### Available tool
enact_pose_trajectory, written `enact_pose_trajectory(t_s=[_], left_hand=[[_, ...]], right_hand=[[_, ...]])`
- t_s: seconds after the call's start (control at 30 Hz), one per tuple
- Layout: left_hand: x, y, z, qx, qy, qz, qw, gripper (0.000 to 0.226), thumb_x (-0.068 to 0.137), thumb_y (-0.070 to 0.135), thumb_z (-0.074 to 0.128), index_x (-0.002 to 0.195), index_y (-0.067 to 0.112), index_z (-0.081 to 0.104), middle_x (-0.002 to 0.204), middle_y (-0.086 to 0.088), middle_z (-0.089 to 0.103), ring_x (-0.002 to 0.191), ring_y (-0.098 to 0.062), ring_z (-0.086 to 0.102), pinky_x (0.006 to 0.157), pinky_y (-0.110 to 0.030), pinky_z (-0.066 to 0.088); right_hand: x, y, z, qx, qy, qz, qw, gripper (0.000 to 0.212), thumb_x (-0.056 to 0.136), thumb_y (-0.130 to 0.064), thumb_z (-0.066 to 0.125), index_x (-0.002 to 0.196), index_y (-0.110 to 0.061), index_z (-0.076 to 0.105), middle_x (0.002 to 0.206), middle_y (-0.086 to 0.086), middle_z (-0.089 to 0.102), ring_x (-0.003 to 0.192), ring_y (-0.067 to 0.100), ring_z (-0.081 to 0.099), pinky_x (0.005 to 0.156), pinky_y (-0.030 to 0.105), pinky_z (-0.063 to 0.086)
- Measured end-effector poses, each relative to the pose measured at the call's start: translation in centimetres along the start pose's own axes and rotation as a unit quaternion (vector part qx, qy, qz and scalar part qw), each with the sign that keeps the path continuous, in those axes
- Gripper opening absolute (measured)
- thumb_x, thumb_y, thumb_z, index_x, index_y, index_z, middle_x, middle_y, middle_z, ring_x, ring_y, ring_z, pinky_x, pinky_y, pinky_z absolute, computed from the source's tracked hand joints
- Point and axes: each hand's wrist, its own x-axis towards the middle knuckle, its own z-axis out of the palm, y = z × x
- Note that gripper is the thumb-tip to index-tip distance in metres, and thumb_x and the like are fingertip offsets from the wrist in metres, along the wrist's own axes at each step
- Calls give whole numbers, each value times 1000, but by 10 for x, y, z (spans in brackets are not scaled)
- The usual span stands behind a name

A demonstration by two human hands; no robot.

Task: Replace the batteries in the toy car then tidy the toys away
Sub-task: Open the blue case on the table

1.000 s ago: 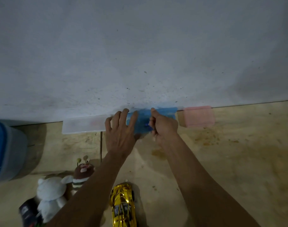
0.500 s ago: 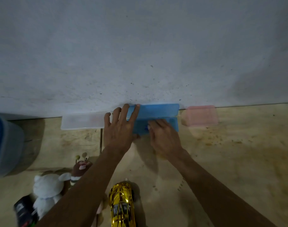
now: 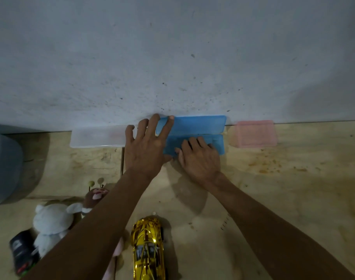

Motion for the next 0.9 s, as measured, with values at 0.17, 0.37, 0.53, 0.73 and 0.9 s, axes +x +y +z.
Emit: enact_pose_trajectory(t_s=[0.17, 0.37, 0.53, 0.73, 0.9], left_hand=[[0, 3, -4, 1, -15, -9, 1000, 110, 65, 54, 85, 154, 28, 27, 148, -12, 38, 127, -34, 42, 103, -54, 36], [0, 5, -7, -1, -27, -14, 1000, 111, 65, 52, 86, 155, 29, 25, 149, -12, 36, 129, -33, 41, 103, -52, 36], [-1, 6, -12, -8, -44, -16, 999, 108, 70, 52, 82, 155, 28, 21, 152, -13, 32, 134, -35, 37, 108, -54, 33], [0, 4, -11, -7, -34, -12, 999, 112, 64, 60, 83, 154, 28, 25, 150, -11, 35, 130, -35, 38, 107, -55, 33], [-1, 3, -13, -15, -26, -6, 1000, 113, 62, 60, 84, 154, 28, 27, 149, -10, 36, 129, -35, 39, 108, -55, 32]], right_hand=[[6, 7, 3, 30, 47, 15, 998, 44, 101, -46, 46, 77, -13, 61, 68, 6, 64, 62, 24, 62, 45, 33, 45], [13, 5, -7, 90, 125, 85, 984, 53, 103, -52, 36, 77, -13, 60, 64, 4, 64, 56, 22, 63, 44, 31, 47], [-15, -1, -38, 129, 176, 143, 965, 45, 102, -45, 45, 75, -14, 65, 61, -1, 62, 52, 18, 59, 47, 28, 40], [-75, -10, -12, 83, 133, 113, 981, 22, 98, -24, 56, 97, -11, 74, 76, 4, 71, 65, 26, 65, 57, 34, 48], [-78, -19, -6, 22, 111, 118, 987, 12, 92, -17, 62, 98, -13, 72, 101, 10, 68, 84, 31, 61, 71, 40, 44]])
